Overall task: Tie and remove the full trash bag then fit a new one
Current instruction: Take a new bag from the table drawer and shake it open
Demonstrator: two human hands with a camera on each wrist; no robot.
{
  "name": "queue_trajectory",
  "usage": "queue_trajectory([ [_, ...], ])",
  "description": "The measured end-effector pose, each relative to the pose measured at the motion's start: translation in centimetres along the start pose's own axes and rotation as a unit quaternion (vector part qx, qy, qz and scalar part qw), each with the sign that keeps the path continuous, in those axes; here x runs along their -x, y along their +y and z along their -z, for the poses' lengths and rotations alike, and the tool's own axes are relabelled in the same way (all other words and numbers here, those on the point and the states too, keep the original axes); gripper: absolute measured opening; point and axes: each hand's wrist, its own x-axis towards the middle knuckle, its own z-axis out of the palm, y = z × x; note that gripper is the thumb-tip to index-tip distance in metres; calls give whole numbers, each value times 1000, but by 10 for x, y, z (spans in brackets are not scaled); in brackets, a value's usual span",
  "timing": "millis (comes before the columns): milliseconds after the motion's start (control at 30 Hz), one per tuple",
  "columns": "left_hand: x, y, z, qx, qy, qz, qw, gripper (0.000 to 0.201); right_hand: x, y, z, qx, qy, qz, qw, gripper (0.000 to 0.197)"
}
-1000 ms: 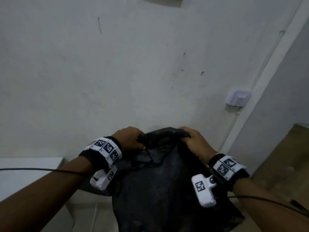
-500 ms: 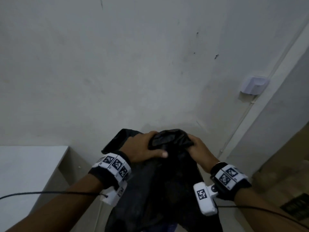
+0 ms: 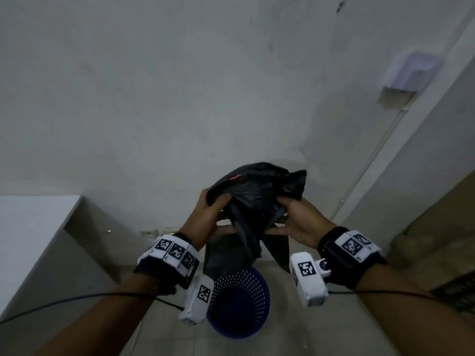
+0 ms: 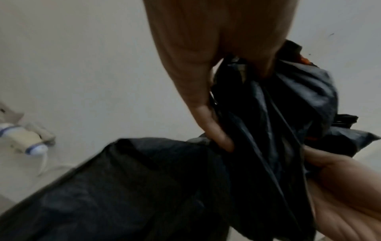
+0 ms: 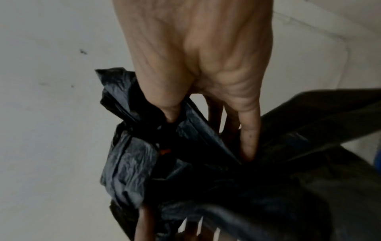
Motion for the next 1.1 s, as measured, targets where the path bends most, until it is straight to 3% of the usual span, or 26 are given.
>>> queue_trajectory([
  [133,-7,-35,13,71,-115,-9,991,73,-23,24,1,-77,-46,-41,995,38],
  [233,-16,-50,25,69,-105,-32,992,56,-35,35,2,-77,-62,-30,995,39],
  [333,-25,-55,24,-94,-29,-112,989,38,-36,45,-4,15,-117,11,993,40],
  [400,-31,-52,21,-243,20,-168,955,33,-36,51,-12,107,-144,32,983,46],
  [467,-32,-49,19,-329,16,-218,919,44,-45,58,-17,178,-139,61,972,45],
  [567,-39,-55,21,-147,6,-220,964,19,-64,59,-14,185,-76,101,975,31],
  [600,-40,-60,25,-68,16,-223,972,22,-69,57,-11,167,-60,102,979,32],
  [667,-49,-85,44,-125,71,-302,942,54,-76,56,-4,118,-46,100,987,40],
  [733,-58,-122,60,-263,90,-317,907,120,-81,58,-1,61,-54,88,993,46],
  [767,-60,-142,63,-323,90,-309,890,141,-82,62,-1,35,-60,78,995,47],
  [833,-74,-185,64,-404,120,-313,851,157,-84,78,-5,-14,-88,61,994,51],
  [867,-83,-204,61,-388,141,-311,856,159,-86,90,-8,-48,-101,56,992,53],
  [933,-97,-233,56,-314,167,-275,893,141,-90,118,-13,-119,-128,51,983,44],
  [967,-107,-249,58,-316,188,-243,898,112,-92,133,-13,-146,-140,52,978,36],
  [1033,-124,-282,70,-406,214,-216,862,28,-97,160,-7,-136,-135,70,979,25],
  [1067,-130,-301,79,-422,218,-238,847,9,-99,171,0,-92,-107,95,985,24],
  [1100,-134,-320,90,-417,207,-267,844,8,-102,181,10,-15,-52,129,990,26],
])
